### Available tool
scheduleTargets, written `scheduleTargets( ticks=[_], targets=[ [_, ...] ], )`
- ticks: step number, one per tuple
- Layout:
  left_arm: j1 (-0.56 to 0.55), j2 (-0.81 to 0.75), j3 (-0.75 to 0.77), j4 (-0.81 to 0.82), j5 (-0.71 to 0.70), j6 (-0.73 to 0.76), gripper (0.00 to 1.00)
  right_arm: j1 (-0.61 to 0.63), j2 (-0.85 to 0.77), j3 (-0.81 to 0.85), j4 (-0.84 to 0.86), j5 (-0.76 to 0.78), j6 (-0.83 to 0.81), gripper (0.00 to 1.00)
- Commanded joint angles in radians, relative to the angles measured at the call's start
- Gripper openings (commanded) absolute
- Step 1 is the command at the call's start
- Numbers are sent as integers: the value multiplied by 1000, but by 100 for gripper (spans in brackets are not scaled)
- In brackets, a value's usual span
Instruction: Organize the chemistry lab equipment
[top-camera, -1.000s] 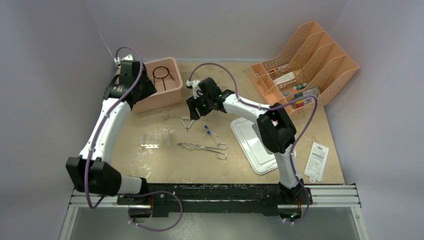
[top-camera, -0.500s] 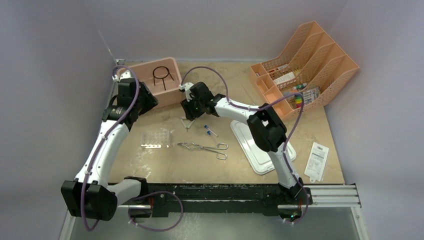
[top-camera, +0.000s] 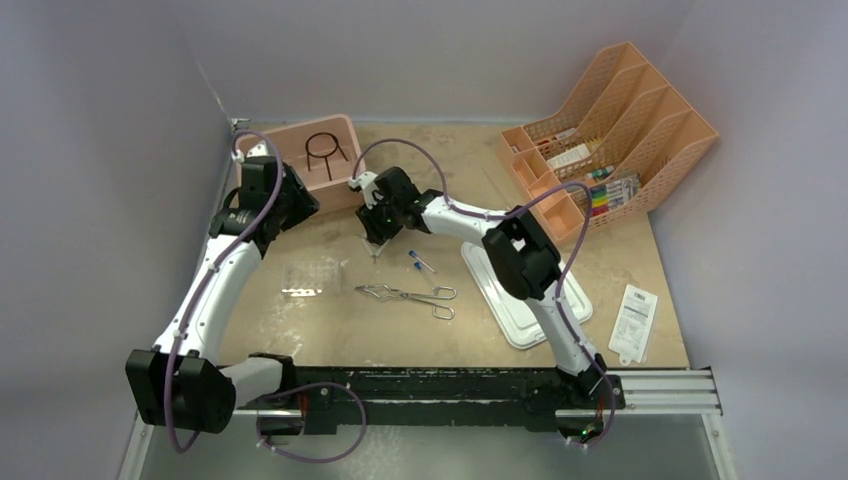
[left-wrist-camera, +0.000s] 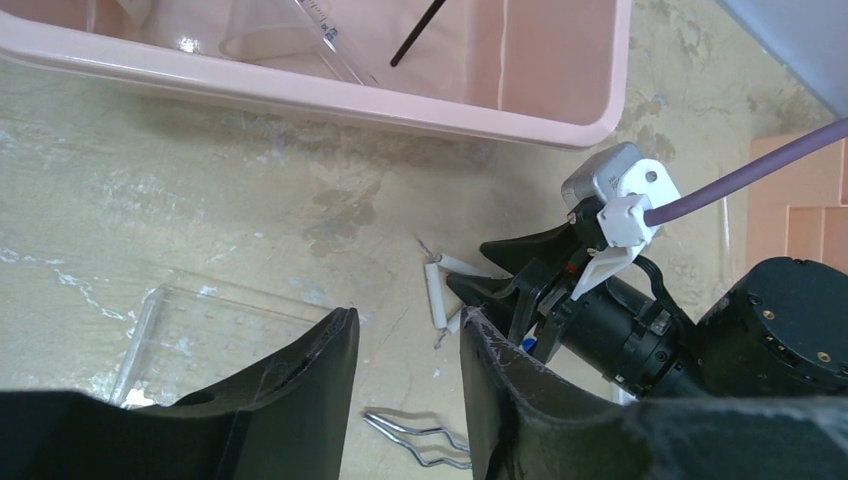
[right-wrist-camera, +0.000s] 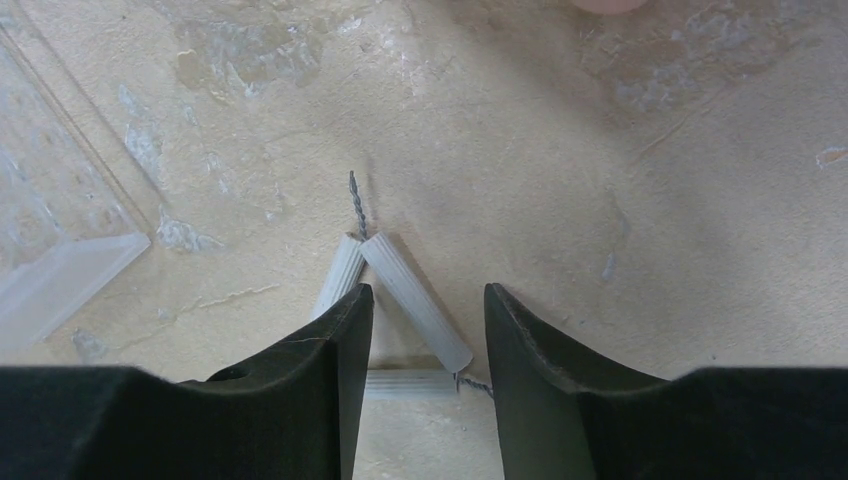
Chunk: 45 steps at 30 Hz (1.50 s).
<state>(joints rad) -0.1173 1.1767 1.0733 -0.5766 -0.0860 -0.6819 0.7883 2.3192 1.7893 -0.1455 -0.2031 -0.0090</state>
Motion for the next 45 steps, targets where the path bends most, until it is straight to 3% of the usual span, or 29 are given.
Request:
scheduleTargets(
  ticks=[1, 8, 13, 18, 22, 25, 34, 41, 45],
  targets=[
    [5, 9, 41, 20, 0, 32, 39, 22, 28, 58, -52, 8, -91, 45],
    [5, 29, 69, 2, -3, 50, 37, 48, 12, -16, -114, 89, -230, 25],
    [5, 41, 74, 16, -9, 30, 36, 49, -65, -84, -71, 106, -191, 1],
    [5, 3, 104, -6, -184, 31, 35, 44, -175, -61, -3, 12, -8, 0],
    [5, -18, 109, 13, -192, 29, 35, 33, -239, -55, 22, 5, 52, 0],
    [5, -19, 94, 39, -122, 28, 36, 10, -308, -110, 68, 5, 74, 0],
    [5, 3, 20, 215, 269, 35, 65, -92, -483, -238, 177, -144, 181, 0],
    [-12, 100, 1, 408, 650, -41, 61, -128, -539, -247, 190, -223, 201, 0],
    [-58, 171, 6, 474, 734, -83, 52, -133, -549, -241, 199, -282, 212, 0]
  ],
)
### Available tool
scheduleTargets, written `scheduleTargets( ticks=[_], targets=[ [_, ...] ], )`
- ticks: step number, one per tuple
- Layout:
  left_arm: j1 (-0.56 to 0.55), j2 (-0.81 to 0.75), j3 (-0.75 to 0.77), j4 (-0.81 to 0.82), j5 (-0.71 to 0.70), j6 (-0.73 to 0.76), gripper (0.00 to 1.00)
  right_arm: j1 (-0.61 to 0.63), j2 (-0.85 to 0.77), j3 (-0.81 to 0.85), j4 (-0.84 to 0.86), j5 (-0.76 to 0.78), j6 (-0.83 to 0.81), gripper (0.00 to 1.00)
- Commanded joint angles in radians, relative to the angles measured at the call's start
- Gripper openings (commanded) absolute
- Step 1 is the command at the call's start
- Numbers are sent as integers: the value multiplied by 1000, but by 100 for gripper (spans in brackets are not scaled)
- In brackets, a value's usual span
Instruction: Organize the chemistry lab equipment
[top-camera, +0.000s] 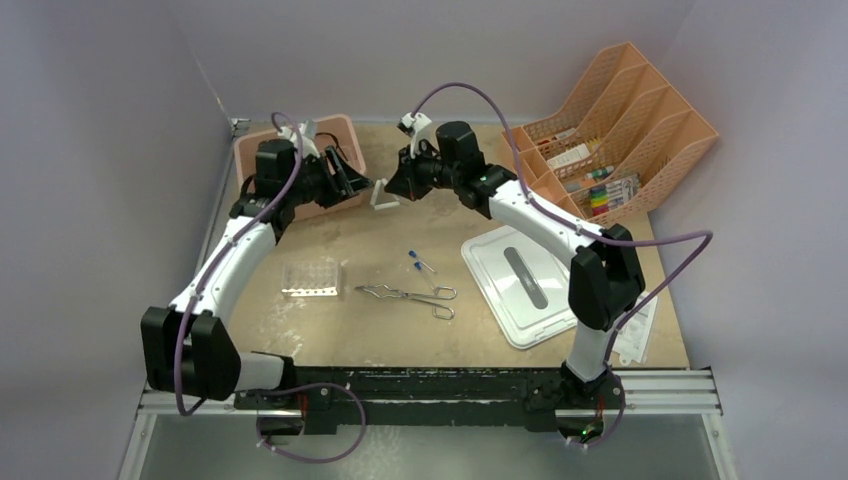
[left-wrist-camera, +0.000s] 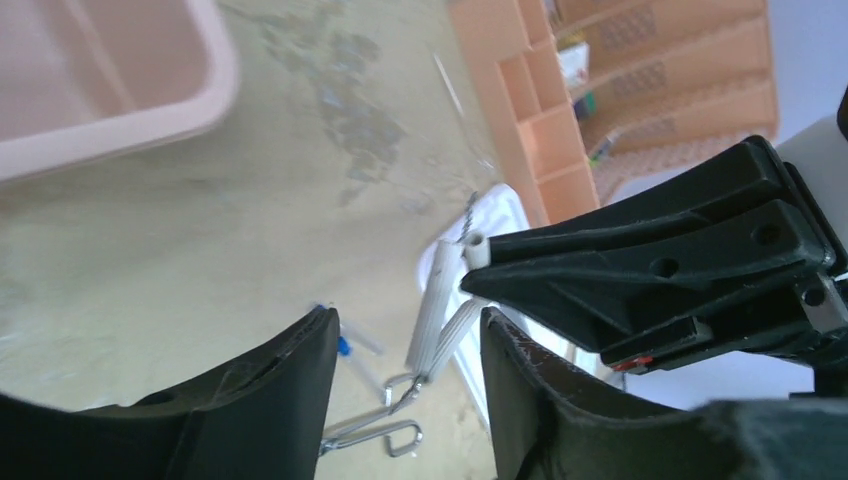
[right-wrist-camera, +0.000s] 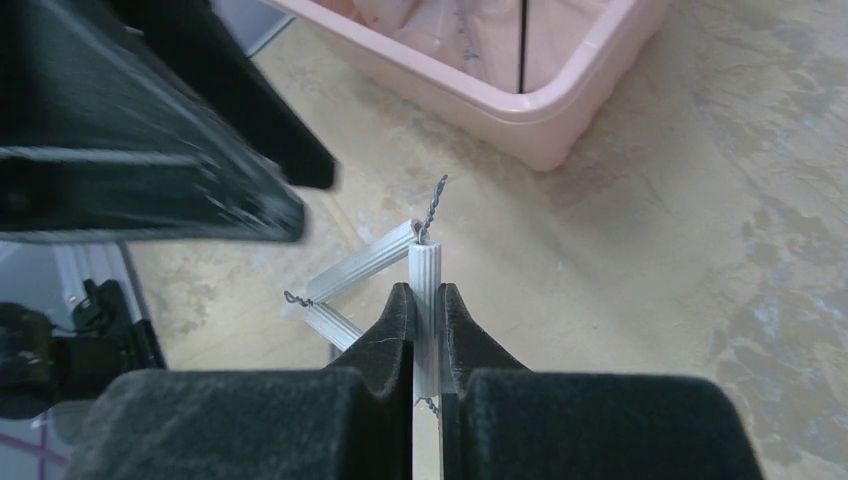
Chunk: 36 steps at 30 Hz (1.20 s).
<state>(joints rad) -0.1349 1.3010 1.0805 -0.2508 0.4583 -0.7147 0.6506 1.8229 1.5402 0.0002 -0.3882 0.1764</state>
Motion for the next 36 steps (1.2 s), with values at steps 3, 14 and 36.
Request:
scheduleTargets(
  ticks=[3, 14, 36],
  targets=[
    [-51, 74, 2, 91, 216, 14, 43, 2, -55, 8, 60, -108, 33, 0],
    [-49, 75, 23, 68, 330, 73, 25, -18, -41, 15, 73, -112, 40, 0],
    [-19, 83, 0, 213, 274, -53, 21, -40, -41, -15, 97, -137, 29, 0]
  ],
)
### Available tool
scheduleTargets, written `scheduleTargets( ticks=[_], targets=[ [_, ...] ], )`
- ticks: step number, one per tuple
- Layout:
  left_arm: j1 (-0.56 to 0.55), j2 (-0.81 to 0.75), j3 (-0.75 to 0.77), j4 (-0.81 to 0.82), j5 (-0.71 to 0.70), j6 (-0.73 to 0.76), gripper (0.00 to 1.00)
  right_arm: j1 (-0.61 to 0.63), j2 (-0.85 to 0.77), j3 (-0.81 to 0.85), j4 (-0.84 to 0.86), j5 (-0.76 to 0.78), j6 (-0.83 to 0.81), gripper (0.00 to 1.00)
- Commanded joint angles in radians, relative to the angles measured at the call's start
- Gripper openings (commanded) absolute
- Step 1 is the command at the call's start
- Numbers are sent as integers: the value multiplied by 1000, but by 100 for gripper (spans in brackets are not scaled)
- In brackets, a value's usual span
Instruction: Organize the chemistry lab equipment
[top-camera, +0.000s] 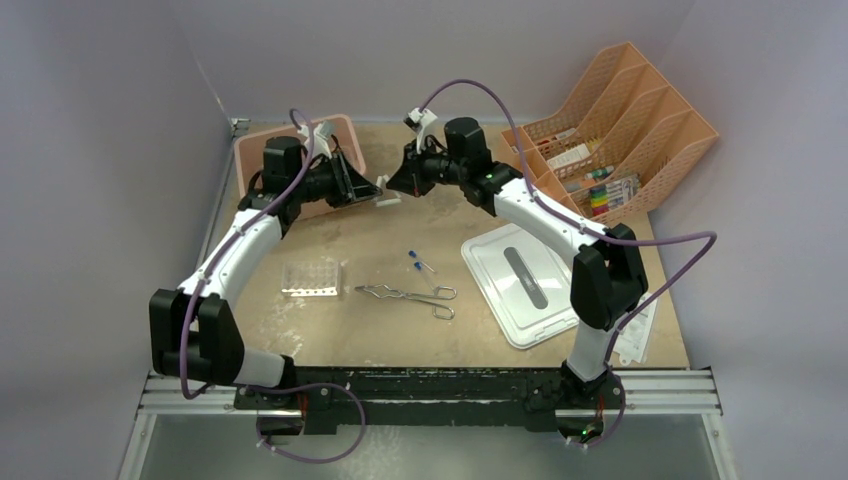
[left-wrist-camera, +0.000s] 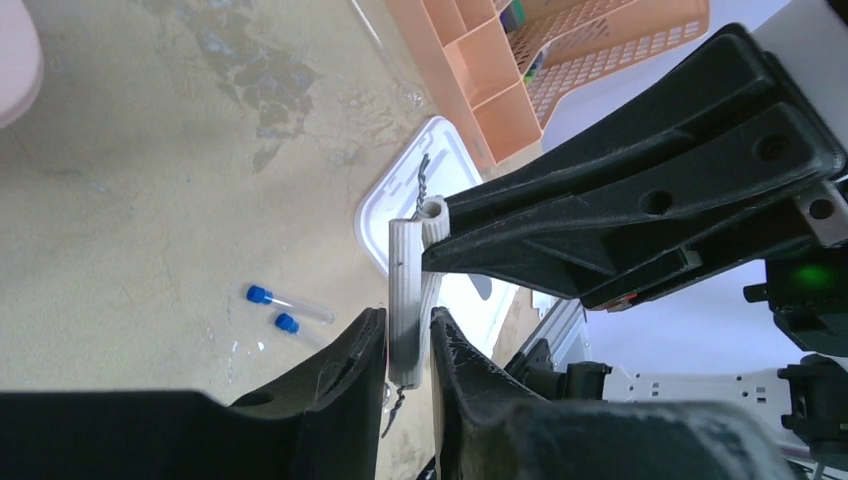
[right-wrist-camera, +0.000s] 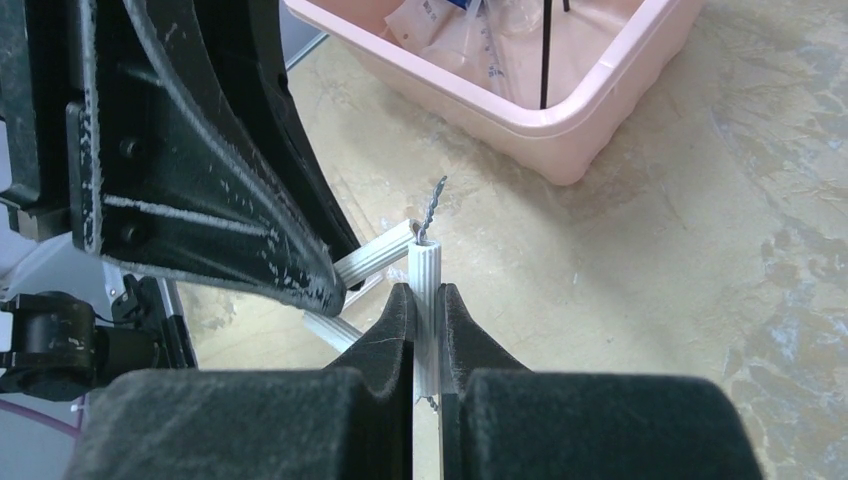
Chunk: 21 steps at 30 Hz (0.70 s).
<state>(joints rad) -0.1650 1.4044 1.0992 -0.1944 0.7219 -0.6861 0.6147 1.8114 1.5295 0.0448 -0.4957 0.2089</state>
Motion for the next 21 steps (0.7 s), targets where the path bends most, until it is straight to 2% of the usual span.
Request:
scheduleTargets(
  ticks=[1, 4, 7, 8, 10, 12, 16, 21],
  targets=[
    [10, -19, -37, 223, 25, -113, 18, -4, -28, -5, 54, -35, -3, 0],
    [10, -8, -51, 264, 39, -132, 9, -4, -24, -5, 61, -44, 5, 0],
    [9, -1, -43, 252, 46, -115, 4, -4, -20, -1, 61, -48, 9, 0],
    [10, 5, -39, 242, 50, -109, 6, -4, -19, 1, 61, -49, 10, 0],
    [9, 16, -32, 223, 64, -97, 18, -4, -17, 6, 61, -51, 13, 0],
    [6, 24, -31, 220, 75, -93, 25, -4, -14, 10, 62, -54, 14, 0],
    [0, 36, -26, 197, 87, -65, 28, -4, -6, 14, 60, -57, 15, 0],
    [-1, 30, 2, 99, 37, -6, 2, -4, -2, 22, 51, -45, 14, 0]
  ],
)
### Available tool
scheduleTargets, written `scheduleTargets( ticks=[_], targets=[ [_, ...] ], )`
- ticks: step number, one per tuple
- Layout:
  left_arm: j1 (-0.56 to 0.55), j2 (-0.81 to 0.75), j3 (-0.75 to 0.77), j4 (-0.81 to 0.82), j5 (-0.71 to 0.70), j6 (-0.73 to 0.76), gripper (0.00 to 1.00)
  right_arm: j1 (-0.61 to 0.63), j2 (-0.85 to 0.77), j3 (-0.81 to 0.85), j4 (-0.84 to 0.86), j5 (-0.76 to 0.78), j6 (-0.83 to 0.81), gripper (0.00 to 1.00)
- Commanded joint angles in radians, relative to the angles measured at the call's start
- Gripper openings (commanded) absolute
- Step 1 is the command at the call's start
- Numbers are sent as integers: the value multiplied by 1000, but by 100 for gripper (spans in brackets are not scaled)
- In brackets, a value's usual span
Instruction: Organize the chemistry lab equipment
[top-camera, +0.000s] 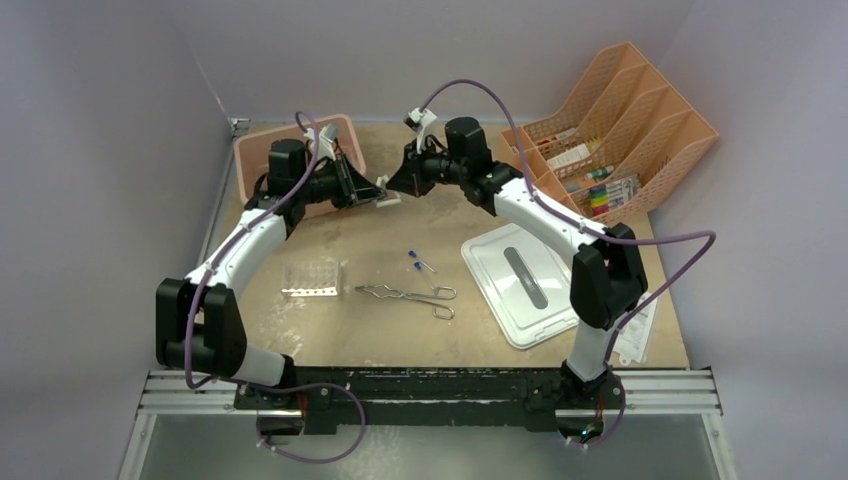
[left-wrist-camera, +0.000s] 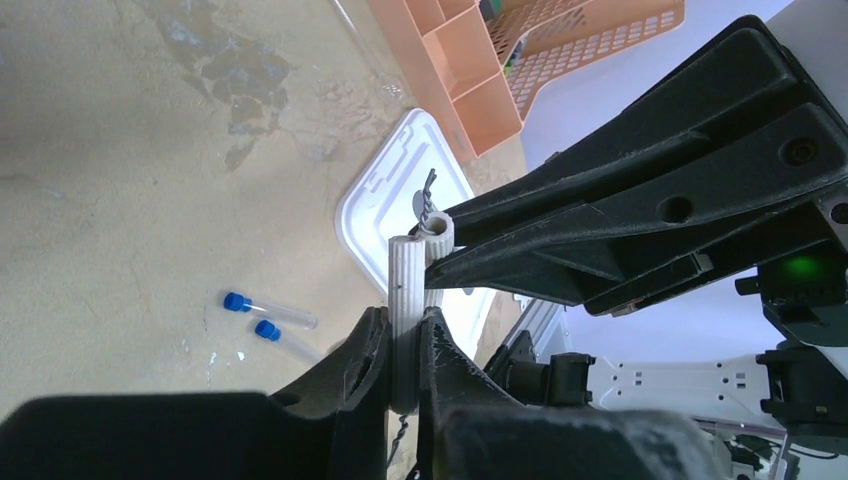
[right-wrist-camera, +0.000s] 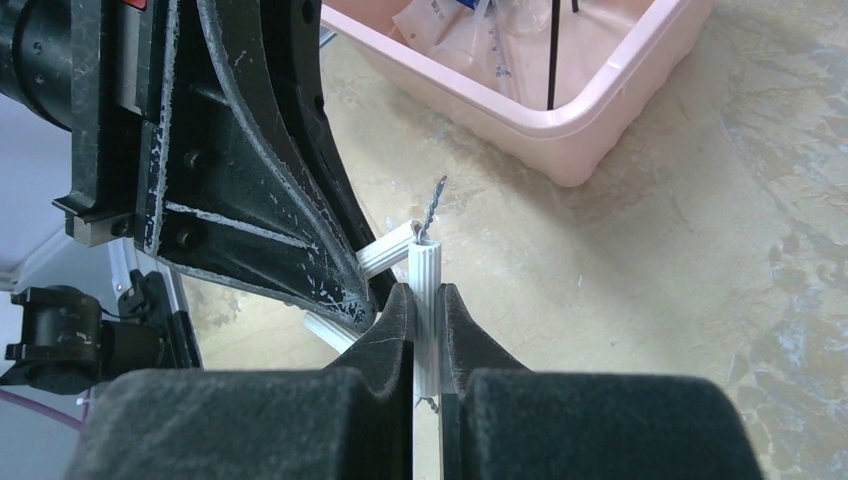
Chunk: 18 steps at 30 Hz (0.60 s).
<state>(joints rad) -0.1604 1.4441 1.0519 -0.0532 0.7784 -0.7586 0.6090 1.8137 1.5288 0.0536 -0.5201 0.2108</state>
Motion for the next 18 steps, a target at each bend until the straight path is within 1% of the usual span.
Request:
scheduleTargets(
  ticks=[1, 2, 3, 4, 6, 7, 9, 12, 16, 18],
  targets=[
    [-5, -10, 55, -49, -30, 73, 0, 2, -3, 25, 38, -15, 12, 0],
    [-5, -12, 63, -58, -43, 78, 0, 2, -2, 30, 31, -6, 15, 0],
    [-5, -13, 71, -71, -65, 85, 0, 0, -2, 37, 21, 6, 21, 7],
    [-4, -15, 81, -85, -98, 92, 0, -2, -1, 42, 9, 13, 27, 16],
    [4, -16, 106, -123, -152, 107, 0, -11, -7, 53, 2, 24, 54, 39],
    [12, -14, 122, -145, -177, 118, 0, -19, -11, 57, 2, 23, 70, 48],
    [38, -3, 164, -189, -223, 134, 0, -34, -20, 66, 3, 23, 94, 60],
    [100, 22, 210, -246, -256, 140, 0, -51, -42, 72, 3, 48, 108, 65],
    [190, 54, 263, -272, -258, 130, 0, -65, -61, 67, -6, 74, 104, 66],
    [212, 77, 306, -307, -272, 145, 0, -67, -62, 61, -12, 81, 97, 66]
  ],
)
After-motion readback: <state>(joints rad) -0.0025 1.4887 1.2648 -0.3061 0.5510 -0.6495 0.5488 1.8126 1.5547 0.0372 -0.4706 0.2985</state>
